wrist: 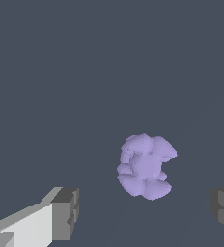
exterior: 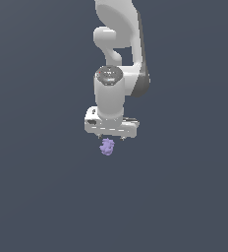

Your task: Pick up the object and move it to a goal position.

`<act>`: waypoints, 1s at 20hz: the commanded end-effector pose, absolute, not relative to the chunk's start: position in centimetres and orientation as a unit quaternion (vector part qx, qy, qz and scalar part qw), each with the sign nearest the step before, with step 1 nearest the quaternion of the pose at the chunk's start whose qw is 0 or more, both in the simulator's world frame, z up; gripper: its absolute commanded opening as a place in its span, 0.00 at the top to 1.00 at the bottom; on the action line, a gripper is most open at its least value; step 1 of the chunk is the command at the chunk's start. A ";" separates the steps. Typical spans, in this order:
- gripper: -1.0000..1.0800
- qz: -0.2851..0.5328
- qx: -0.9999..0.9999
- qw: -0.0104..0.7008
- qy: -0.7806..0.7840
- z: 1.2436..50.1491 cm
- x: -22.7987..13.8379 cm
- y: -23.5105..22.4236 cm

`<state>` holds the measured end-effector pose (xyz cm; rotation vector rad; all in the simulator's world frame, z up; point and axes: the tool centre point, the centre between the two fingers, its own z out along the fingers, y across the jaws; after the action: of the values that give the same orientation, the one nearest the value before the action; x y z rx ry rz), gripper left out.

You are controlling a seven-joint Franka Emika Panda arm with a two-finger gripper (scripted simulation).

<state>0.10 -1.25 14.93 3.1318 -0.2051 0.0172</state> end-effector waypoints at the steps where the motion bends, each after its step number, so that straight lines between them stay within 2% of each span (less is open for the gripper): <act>1: 0.04 0.004 0.995 0.000 -0.096 13.6 0.0 -1.8; 9: 0.04 0.000 0.988 0.000 -0.157 11.1 -0.4 -3.1; 20: 0.04 0.000 0.987 0.000 -0.162 9.5 -0.5 -3.2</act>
<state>-0.43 -3.18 10.03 3.1001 -0.5091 0.0012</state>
